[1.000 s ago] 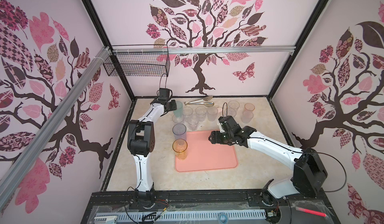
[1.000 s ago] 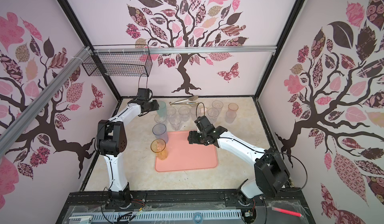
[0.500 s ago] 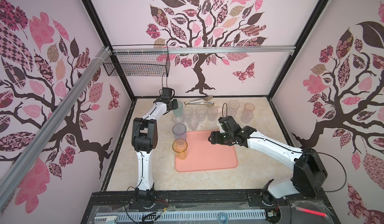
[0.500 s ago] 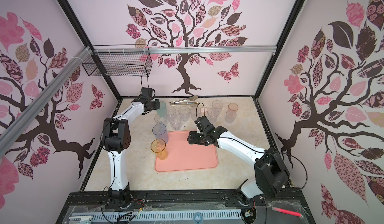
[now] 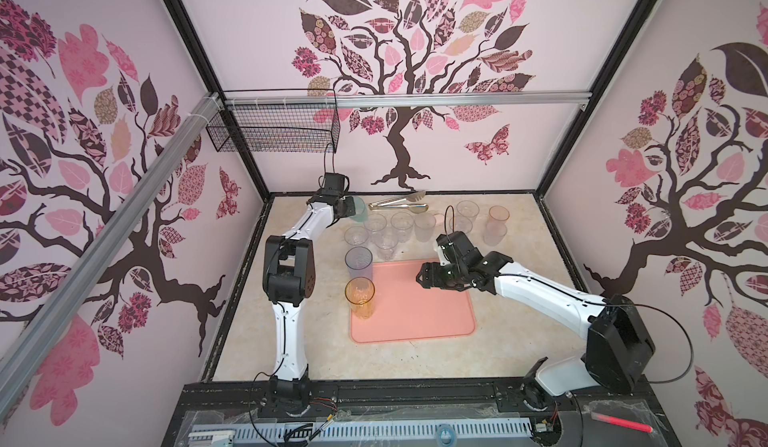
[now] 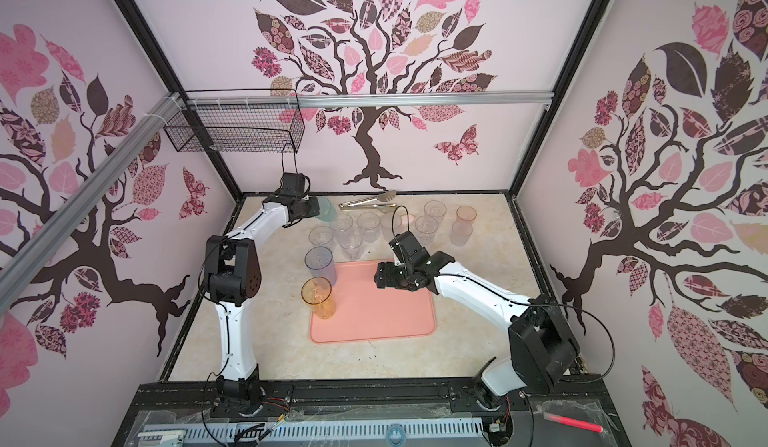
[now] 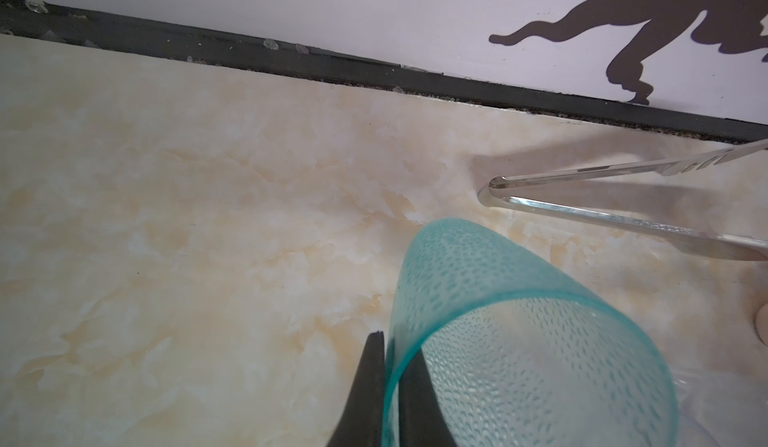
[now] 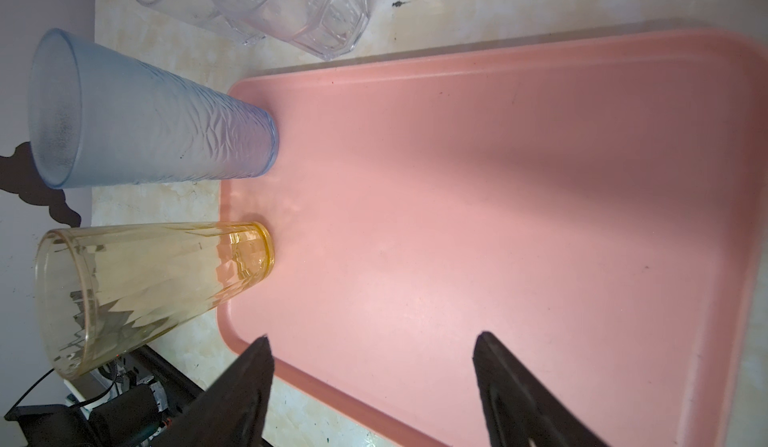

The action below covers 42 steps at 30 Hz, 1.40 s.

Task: Place the glasses into the tray
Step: 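Close the left gripper on the teal dotted glass rim and lift it, then carry the teal glass with the left gripper over the tray beside the amber glass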

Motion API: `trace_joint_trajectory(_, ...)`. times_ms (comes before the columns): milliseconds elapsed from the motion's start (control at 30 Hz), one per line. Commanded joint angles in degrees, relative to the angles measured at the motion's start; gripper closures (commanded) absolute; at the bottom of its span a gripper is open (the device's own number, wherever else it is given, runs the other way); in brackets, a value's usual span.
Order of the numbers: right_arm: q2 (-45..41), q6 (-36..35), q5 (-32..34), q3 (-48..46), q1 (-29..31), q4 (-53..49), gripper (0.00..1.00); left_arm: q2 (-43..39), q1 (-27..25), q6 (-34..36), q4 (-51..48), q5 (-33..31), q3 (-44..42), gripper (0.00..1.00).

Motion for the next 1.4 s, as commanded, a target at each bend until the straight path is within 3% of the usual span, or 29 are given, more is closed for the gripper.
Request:
trace_joint_trajectory(0, 0.7, -0.1, -0.4, 1.7, -0.4, -1.2, 0.21, -5.2, -0.2, 1.0, 2.0, -0.9, 0.0, 1.0)
trace_joint_trajectory(433, -0.4, 0.4, 0.2, 1.8, -0.4, -1.0, 0.21, -15.5, -0.2, 3.1, -1.4, 2.1, -0.2, 1.0)
trace_joint_trajectory(767, -0.9, 0.7, 0.9, 2.0, -0.3, -0.4, 0.21, -32.3, -0.2, 3.0, -8.3, 5.5, -8.1, 1.0)
trace_joint_trajectory(1000, -1.5, 0.0, 2.2, 3.3, -0.4, -0.9, 0.21, -40.8, -0.9, 3.7, -18.0, 9.0, -8.2, 1.0)
trace_joint_trajectory(1200, -2.5, -0.6, 5.0, 3.6, -0.4, -1.4, 0.2, -45.5, -11.2, 5.4, -25.7, 6.0, -8.7, 1.0)
trace_joint_trajectory(1367, -4.5, -4.4, 12.1, 4.0, -0.3, -3.2, 0.19, -47.2, -20.2, 6.7, -32.3, 3.1, -11.3, 1.0)
